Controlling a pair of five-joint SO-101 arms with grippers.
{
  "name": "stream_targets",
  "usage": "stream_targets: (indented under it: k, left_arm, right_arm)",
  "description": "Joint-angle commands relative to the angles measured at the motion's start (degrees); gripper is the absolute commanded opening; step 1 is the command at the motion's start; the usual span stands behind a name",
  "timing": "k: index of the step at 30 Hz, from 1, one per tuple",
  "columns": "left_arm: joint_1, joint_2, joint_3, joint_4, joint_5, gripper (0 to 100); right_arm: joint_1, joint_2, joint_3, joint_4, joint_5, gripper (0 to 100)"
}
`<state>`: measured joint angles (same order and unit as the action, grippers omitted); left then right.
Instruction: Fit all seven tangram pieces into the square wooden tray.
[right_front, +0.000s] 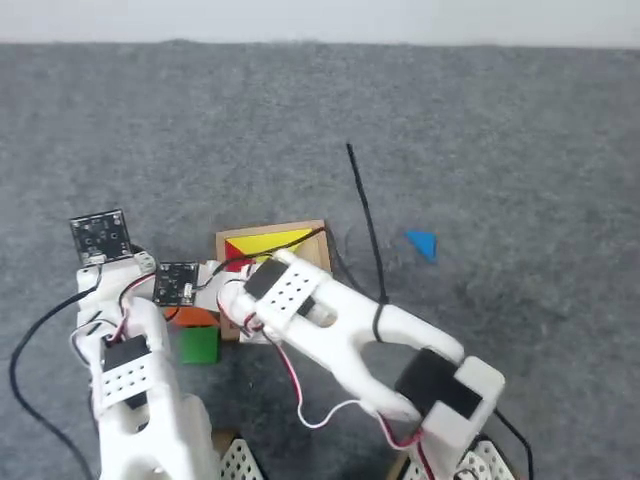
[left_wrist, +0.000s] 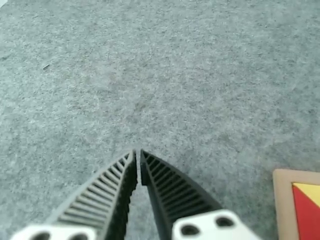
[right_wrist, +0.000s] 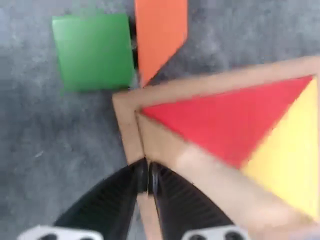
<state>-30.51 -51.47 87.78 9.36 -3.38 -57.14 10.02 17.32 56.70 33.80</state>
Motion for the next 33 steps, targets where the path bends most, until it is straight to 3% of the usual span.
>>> stream_targets:
  k: [1,7,14,17,22,33]
  left_arm:
    - [-0.1,-1.7,-1.6,-1.7,0.0,1]
    - [-0.2,-1.7,-1.6,-1.7,0.0,1]
    - [0.1,-1.7,-1.5,-1.7,-0.1,1]
    - [0.1,-1.7,-1.5,-1.6,-0.2,1]
    - [0.1,-1.6,-1.5,-1.6,-0.2,1]
    - [0.1,-1.6,-1.5,-1.6,-0.3,1]
  right_arm:
    - [4.4,-10.4,-1.8,4.1,-0.5,2.3]
    - [16.2,-24.2,1.8,7.1,-0.4,2.7]
    - [32.8,-21.1,3.0,8.3,-8.7,2.8]
    - [37.1,-17.7,4.3,6.7,-3.7,7.5]
    - [40.5,-13.9,4.4,6.4,0.2,20.6]
    - [45.3,-5.1,4.2,0.0,8.4,21.2]
